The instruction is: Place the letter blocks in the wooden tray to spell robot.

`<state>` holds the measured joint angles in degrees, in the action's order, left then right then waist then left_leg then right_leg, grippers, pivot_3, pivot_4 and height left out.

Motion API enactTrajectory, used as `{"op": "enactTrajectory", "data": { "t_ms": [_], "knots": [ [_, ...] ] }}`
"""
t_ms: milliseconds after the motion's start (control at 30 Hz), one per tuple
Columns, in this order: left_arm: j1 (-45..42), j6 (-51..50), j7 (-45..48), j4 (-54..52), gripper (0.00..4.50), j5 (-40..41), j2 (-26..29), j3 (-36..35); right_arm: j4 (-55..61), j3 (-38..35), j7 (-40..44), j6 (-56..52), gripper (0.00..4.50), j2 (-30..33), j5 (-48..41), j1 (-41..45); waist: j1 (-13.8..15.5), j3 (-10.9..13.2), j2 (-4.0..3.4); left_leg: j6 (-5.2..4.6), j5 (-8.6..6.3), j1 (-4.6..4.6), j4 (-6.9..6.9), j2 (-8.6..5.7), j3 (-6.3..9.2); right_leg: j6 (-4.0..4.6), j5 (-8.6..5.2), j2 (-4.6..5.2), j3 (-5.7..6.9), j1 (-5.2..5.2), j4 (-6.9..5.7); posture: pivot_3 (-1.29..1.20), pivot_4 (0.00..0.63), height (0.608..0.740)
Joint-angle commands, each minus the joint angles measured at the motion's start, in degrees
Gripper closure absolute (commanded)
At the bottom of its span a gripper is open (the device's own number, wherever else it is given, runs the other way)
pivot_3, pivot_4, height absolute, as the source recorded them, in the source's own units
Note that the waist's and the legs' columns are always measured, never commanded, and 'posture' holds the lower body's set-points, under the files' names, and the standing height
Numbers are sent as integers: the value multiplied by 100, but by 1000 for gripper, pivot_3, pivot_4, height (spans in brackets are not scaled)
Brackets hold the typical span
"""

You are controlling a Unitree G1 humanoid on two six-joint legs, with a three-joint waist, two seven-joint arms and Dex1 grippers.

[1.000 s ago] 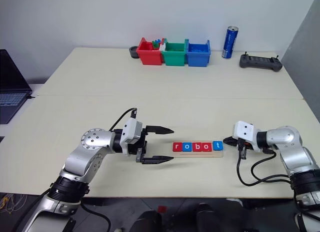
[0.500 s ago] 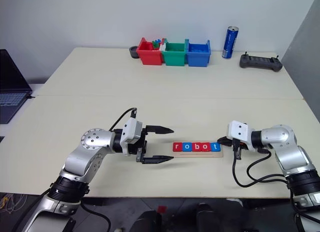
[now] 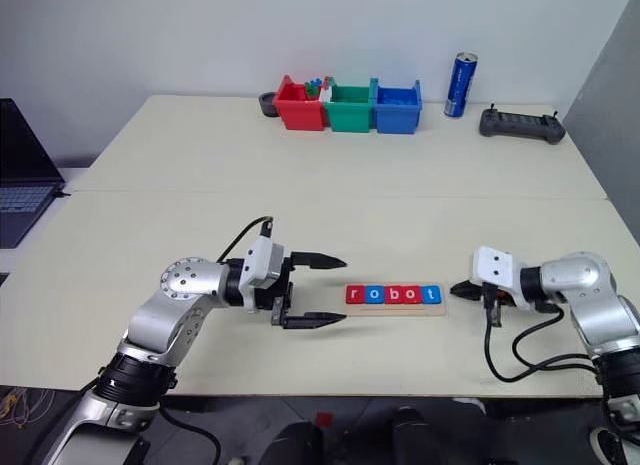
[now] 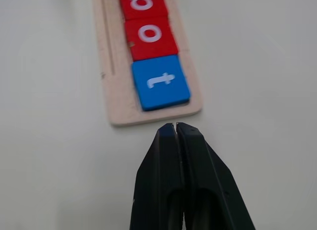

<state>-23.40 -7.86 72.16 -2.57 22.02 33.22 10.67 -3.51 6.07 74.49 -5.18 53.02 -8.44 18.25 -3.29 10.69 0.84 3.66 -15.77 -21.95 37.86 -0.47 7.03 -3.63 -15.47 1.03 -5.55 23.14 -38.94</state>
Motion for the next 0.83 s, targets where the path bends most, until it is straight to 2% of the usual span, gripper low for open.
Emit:
{"op": "enactTrajectory", "data": {
  "t_ms": [33, 233, 367, 833],
  "knots": [
    [173, 52, 31, -117, 0, -29, 274, -256, 485, -388, 277, -245, 3501, 308, -437, -163, -16, 0, 0, 0, 0, 0, 0, 0, 0, 0, 0, 0, -1, 0, 0, 0, 150, 740],
    [286, 89, -197, -29, 0, -338, 514, -282, 699, -578, 170, -665, 1289, 409, -658, -130, 5, 0, 1, 0, 0, 1, 5, 0, 1, -1, 0, -1, 1, -3, -1, 0, 150, 740],
    [259, 64, -234, -51, 0, -416, 553, -251, 824, -580, 124, -799, 64, 407, -697, -242, 13, 0, 1, 0, 0, 0, 3, -1, 1, -1, 0, 0, 1, -3, 0, 0, 150, 740],
    [152, 110, -52, 37, 0, -555, 584, -147, 1139, -628, -140, -929, 23, 416, -650, -605, 10, 1, 1, 0, 0, 0, 4, 0, 0, -1, 0, -1, 1, -3, 0, 0, 150, 740]
  ]
}}
